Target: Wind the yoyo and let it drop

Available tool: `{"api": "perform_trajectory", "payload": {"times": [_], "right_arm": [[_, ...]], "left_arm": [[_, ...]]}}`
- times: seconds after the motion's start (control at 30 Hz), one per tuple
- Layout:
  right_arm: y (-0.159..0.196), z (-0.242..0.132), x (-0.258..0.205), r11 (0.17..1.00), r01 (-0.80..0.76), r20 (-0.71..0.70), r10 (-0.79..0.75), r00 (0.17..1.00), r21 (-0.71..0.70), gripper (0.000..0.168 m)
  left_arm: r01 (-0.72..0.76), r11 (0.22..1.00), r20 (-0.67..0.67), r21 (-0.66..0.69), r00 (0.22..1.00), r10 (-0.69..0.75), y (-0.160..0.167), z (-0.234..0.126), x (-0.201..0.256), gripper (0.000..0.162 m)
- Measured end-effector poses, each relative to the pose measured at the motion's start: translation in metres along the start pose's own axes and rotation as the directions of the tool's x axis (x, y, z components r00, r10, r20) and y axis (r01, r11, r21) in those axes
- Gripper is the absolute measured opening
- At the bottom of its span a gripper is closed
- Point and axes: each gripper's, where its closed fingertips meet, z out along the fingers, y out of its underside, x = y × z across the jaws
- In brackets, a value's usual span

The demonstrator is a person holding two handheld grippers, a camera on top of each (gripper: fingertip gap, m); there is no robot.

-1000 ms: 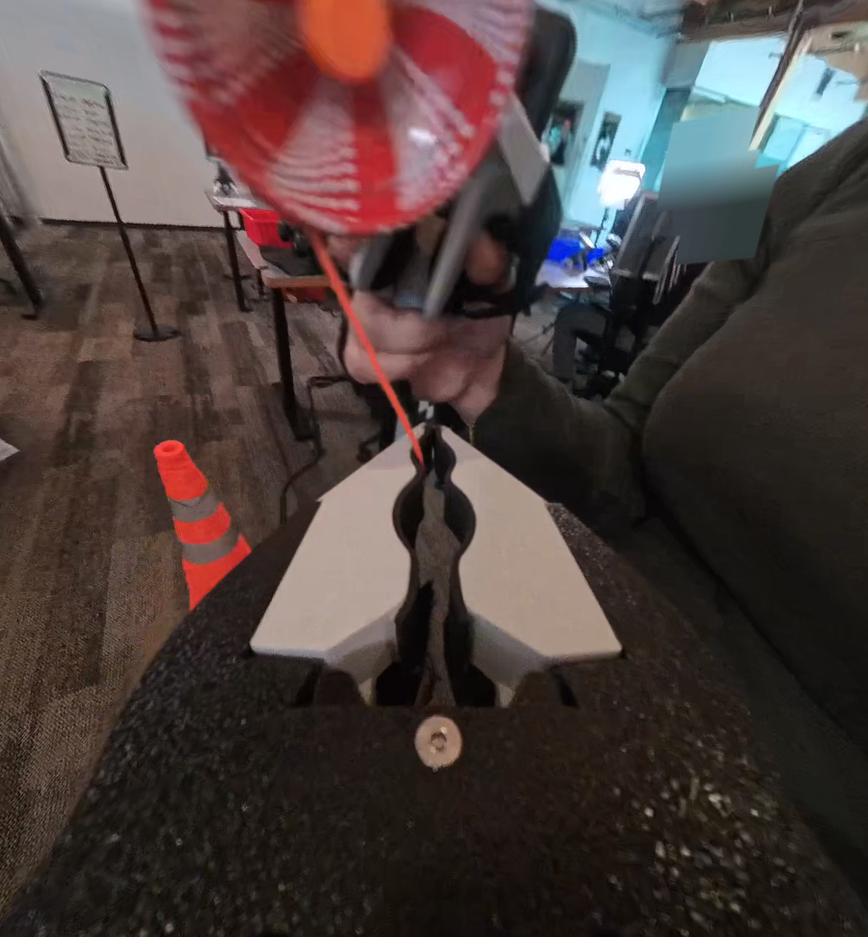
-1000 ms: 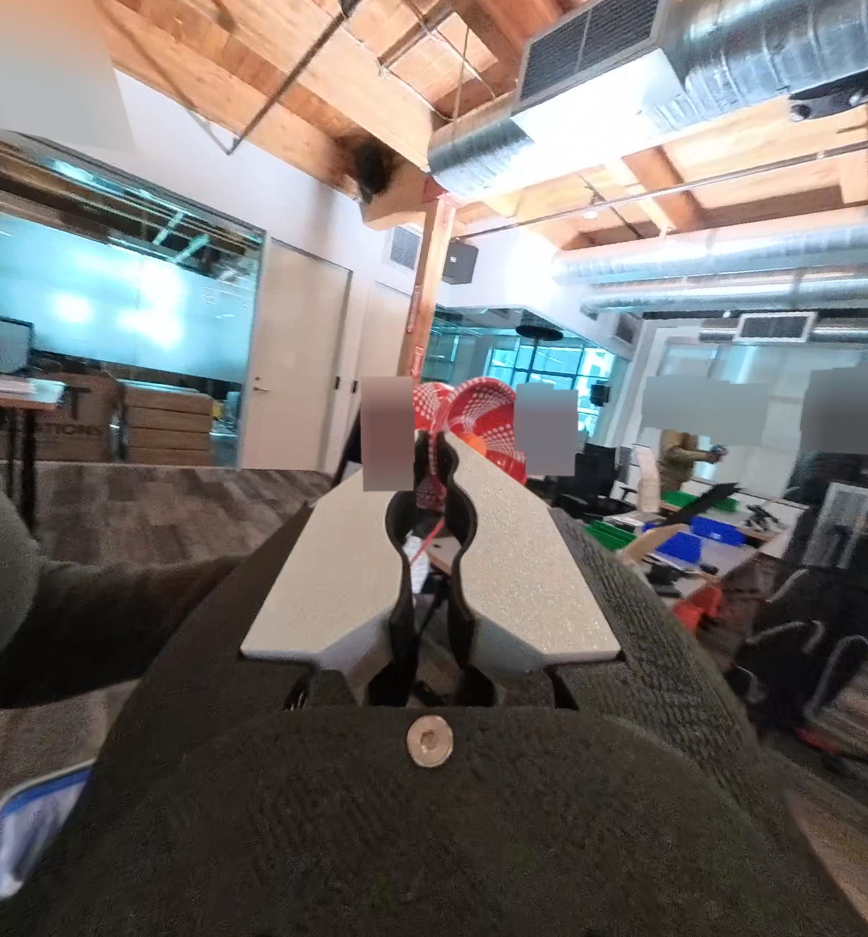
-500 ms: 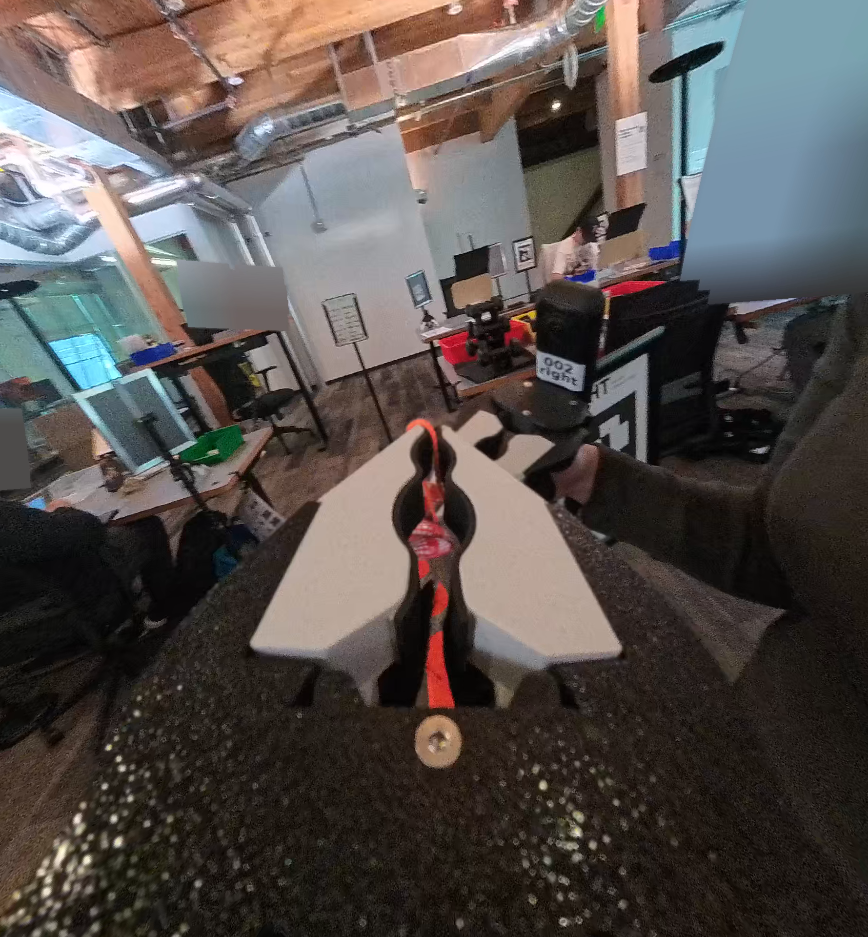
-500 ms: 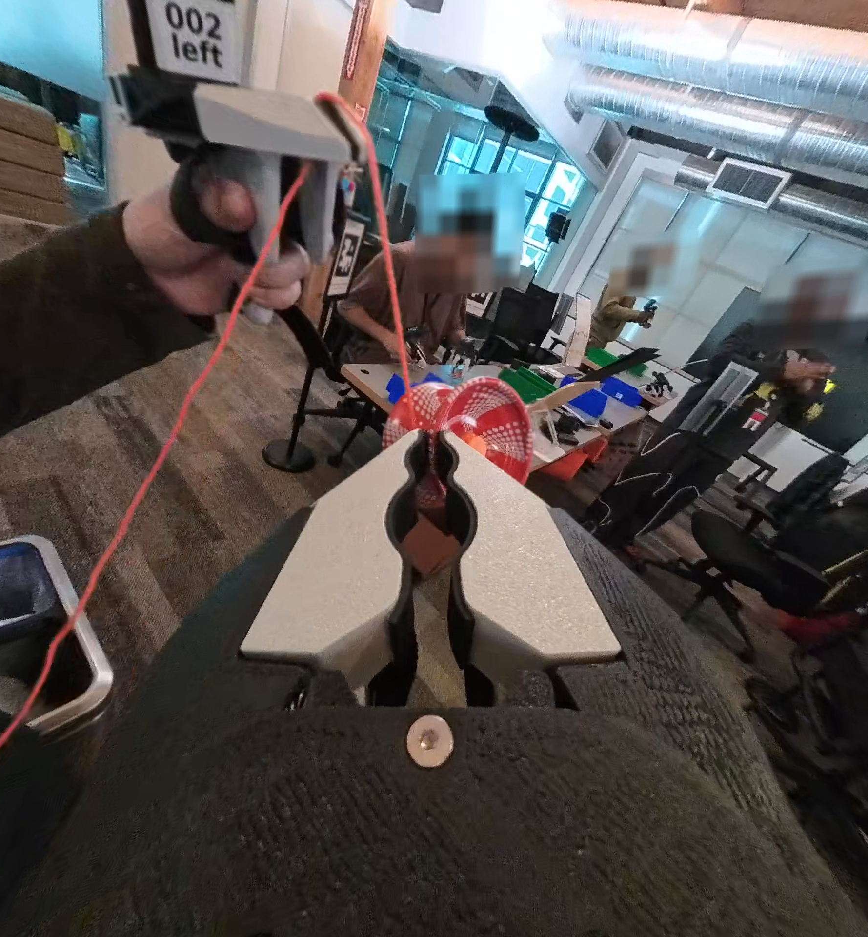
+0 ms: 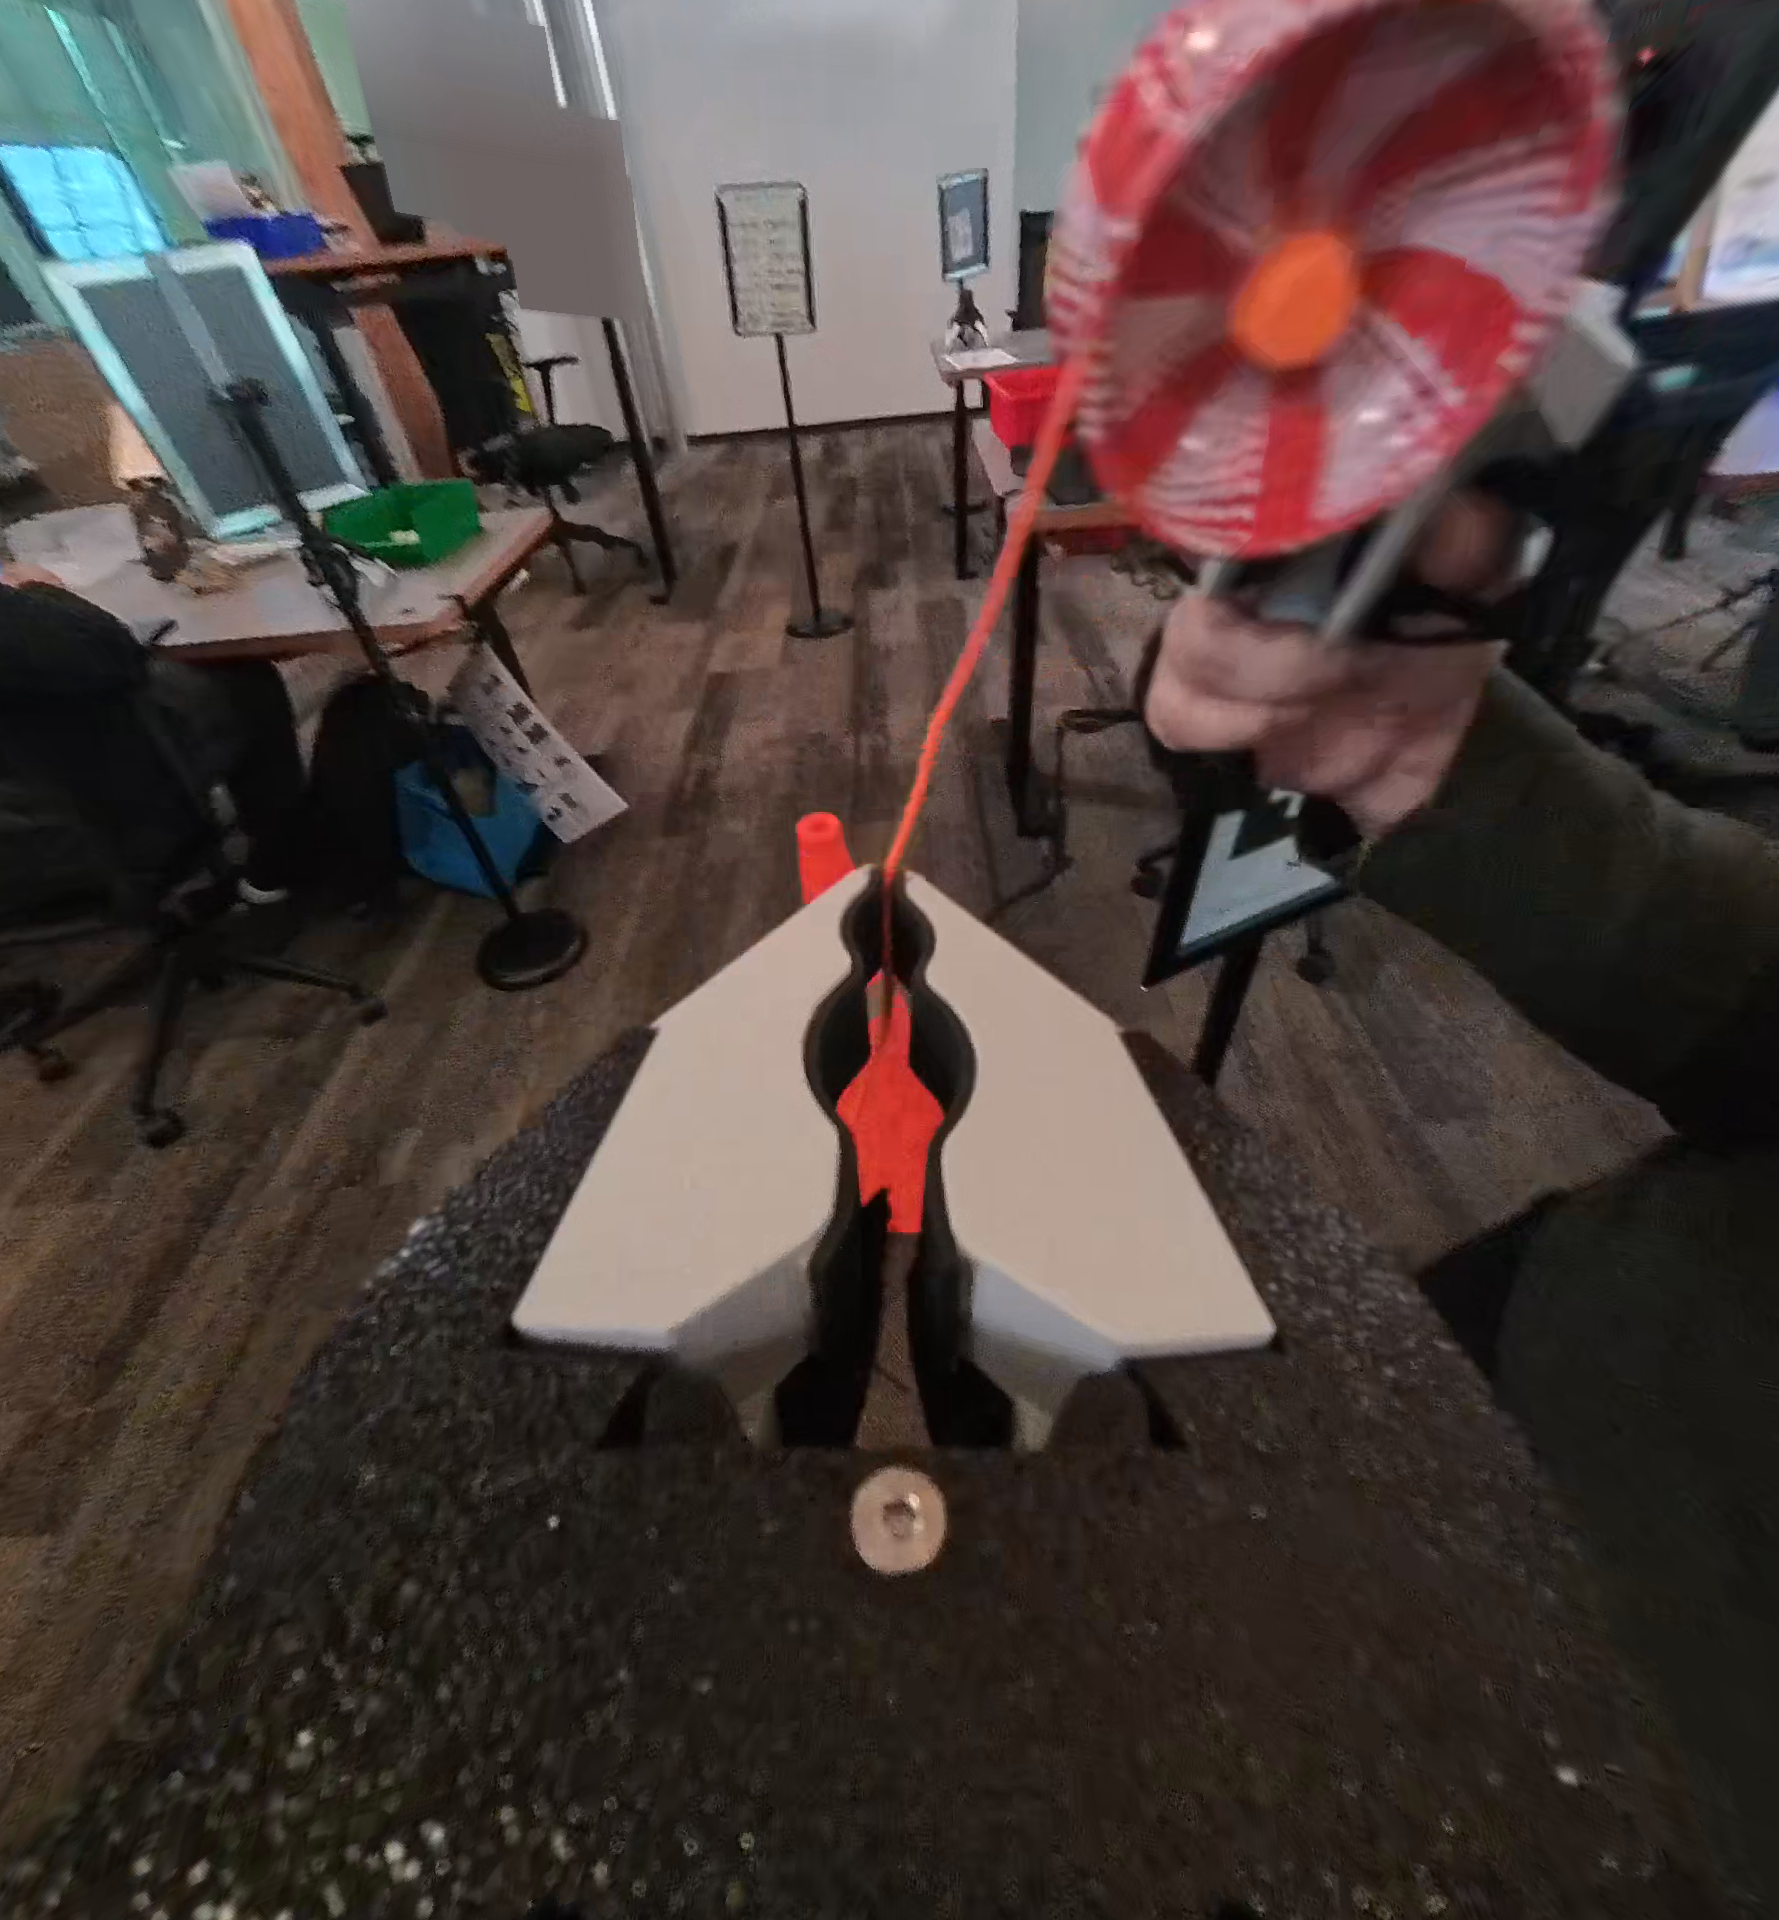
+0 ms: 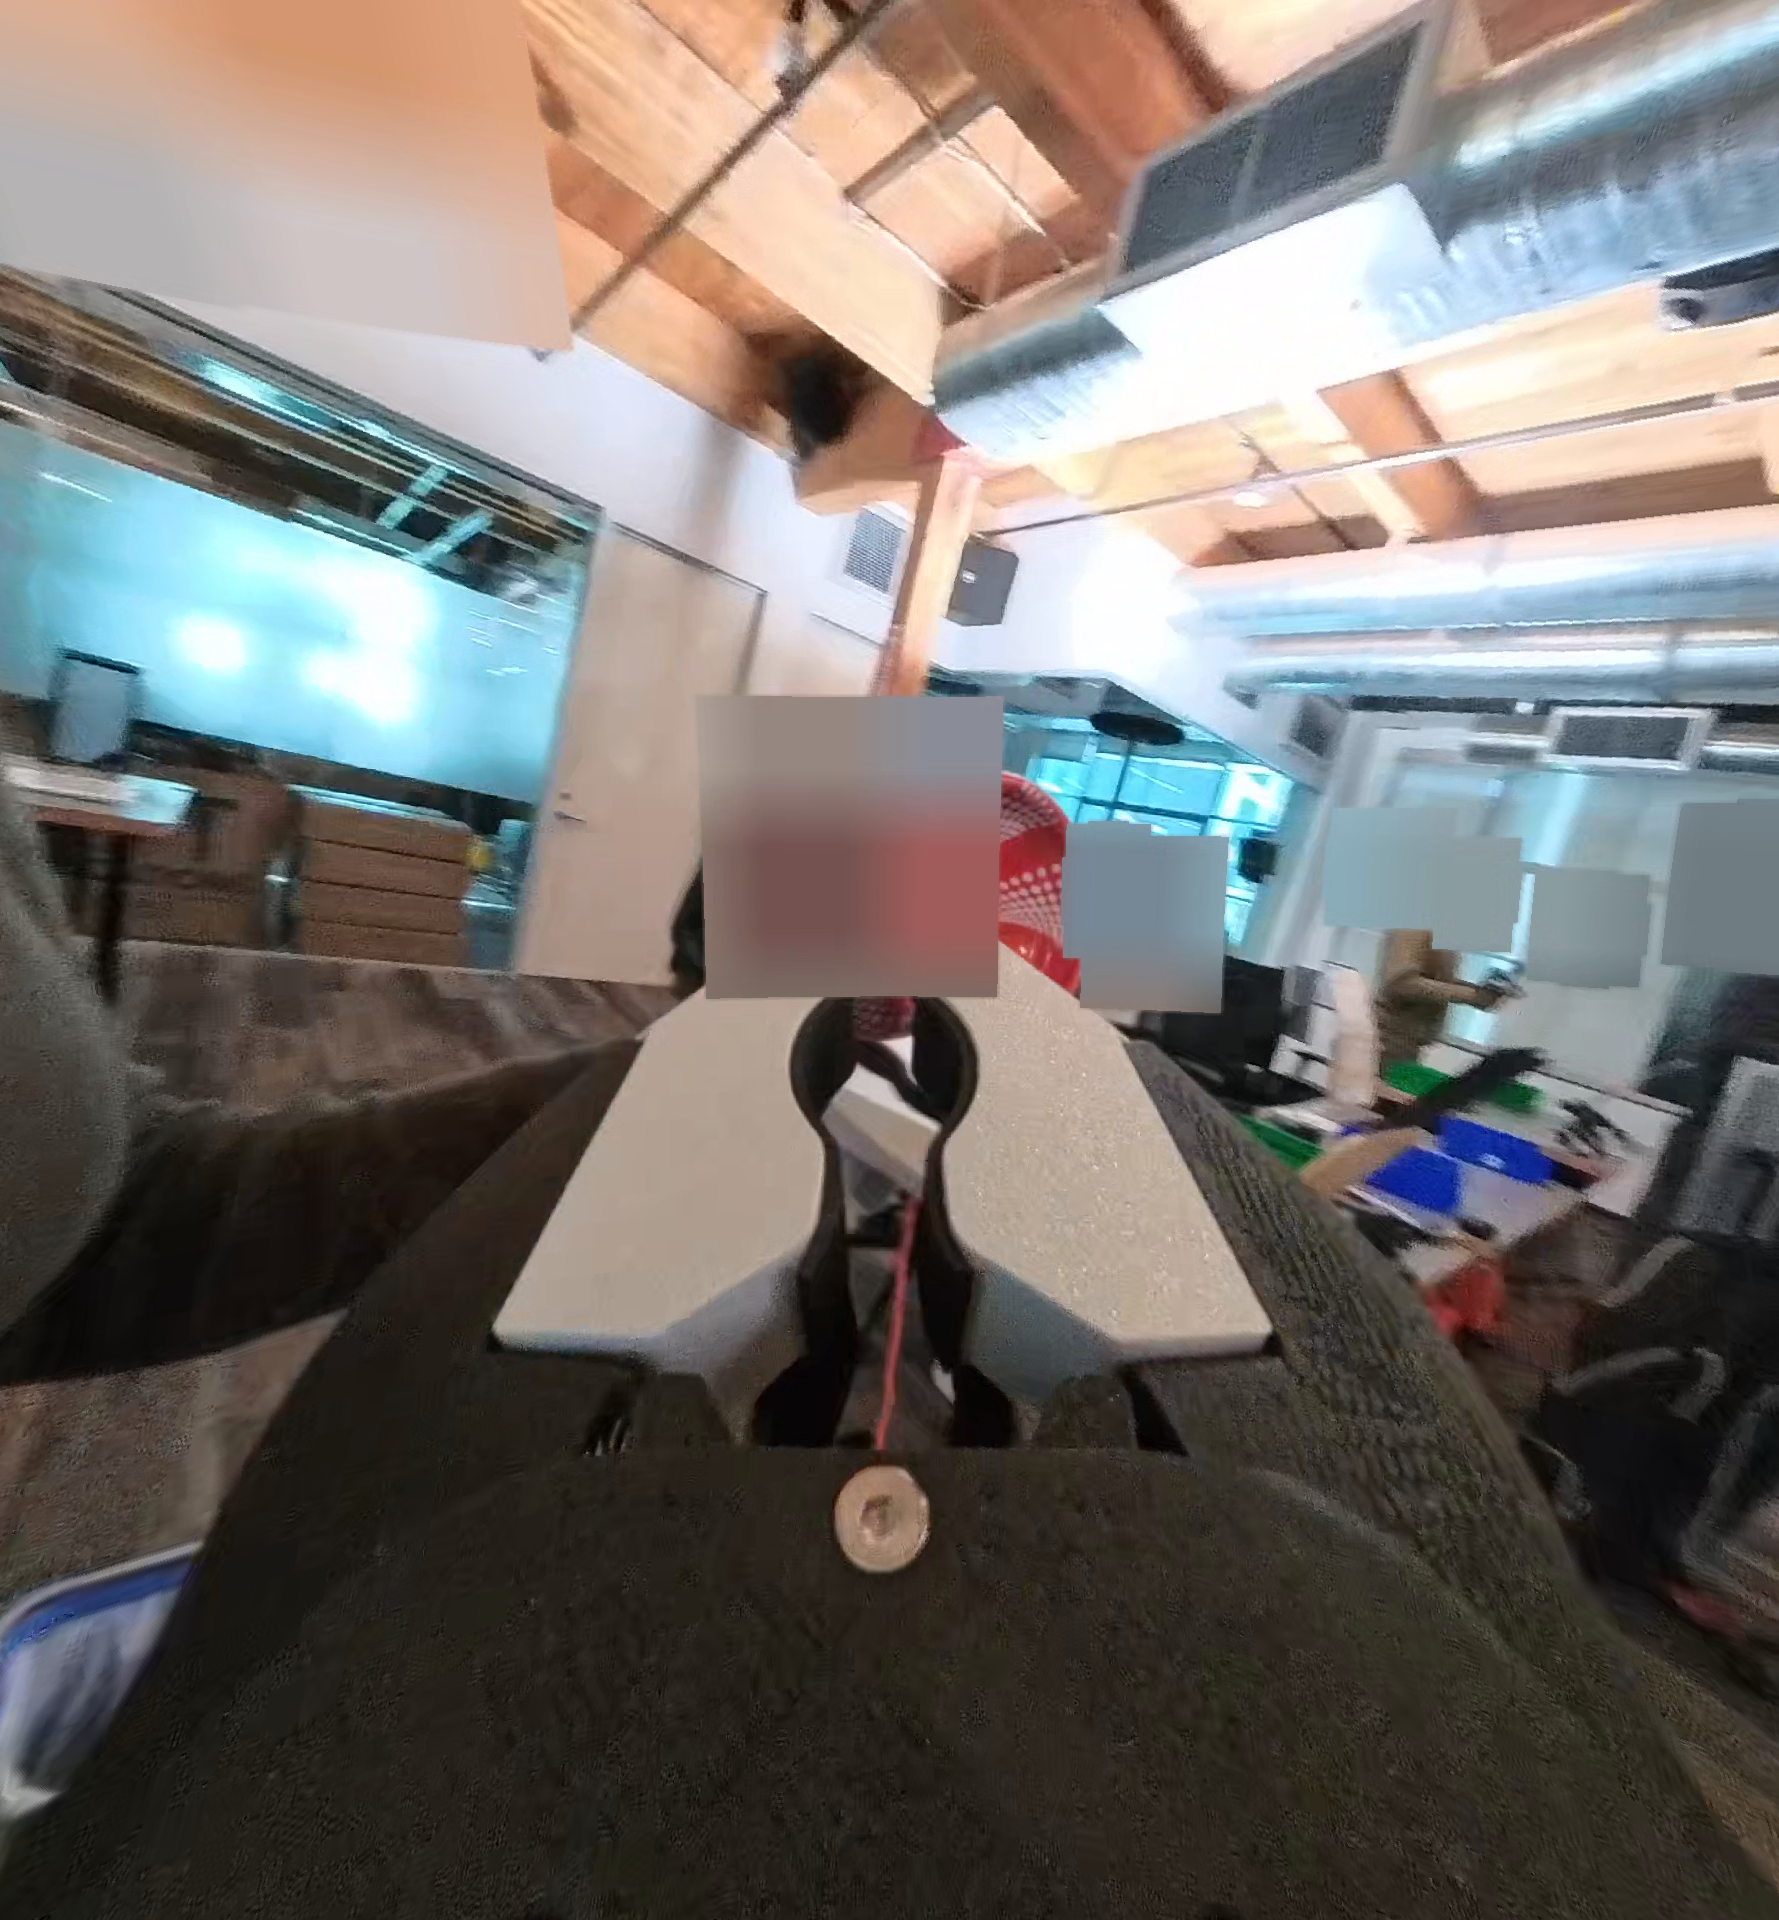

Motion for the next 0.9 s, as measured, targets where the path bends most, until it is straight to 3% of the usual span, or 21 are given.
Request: {"api": "perform_trajectory", "payload": {"times": [0.1,0.2,0.27,0.43,0.57,0.73,0.9], "right_arm": [[0.013,-0.006,0.027,0.992,0.078,-0.176,-0.094,0.98,-0.099,0.001],[0.033,-0.009,0.036,0.966,0.121,-0.213,-0.172,0.962,-0.23,0.002],[0.048,-0.01,0.035,0.941,0.143,-0.194,-0.208,0.959,-0.306,0.002],[0.067,-0.007,0.02,0.903,0.164,-0.091,-0.216,0.972,-0.397,0.001],[0.068,-0.011,0.005,0.914,0.123,0.013,-0.128,0.992,-0.388,0.002],[0.054,-0.016,-0.009,0.958,0.008,0.109,0.025,0.994,-0.287,0.001],[0.036,-0.013,-0.012,0.987,-0.085,0.157,0.106,0.982,-0.137,0.001]], "left_arm": [[-0.031,0.998,-0.166,-0.062,0.986,0.021,0.011,0.005,0.039,0.0],[-0.095,0.994,-0.334,-0.061,0.94,0.07,0.003,0.001,0.077,0.0],[-0.125,0.992,-0.361,-0.031,0.927,0.106,-0.012,-0.002,0.087,0.0],[-0.203,0.978,-0.265,0.052,0.941,0.21,-0.049,-0.01,0.077,0.0],[-0.229,0.972,-0.135,0.052,0.963,0.234,-0.063,-0.018,0.049,0.0],[-0.205,0.977,0.002,0.053,0.979,0.205,-0.068,-0.026,0.016,0.0],[-0.125,0.992,0.064,-0.025,0.99,0.126,-0.042,-0.009,-0.006,0.0]]}}
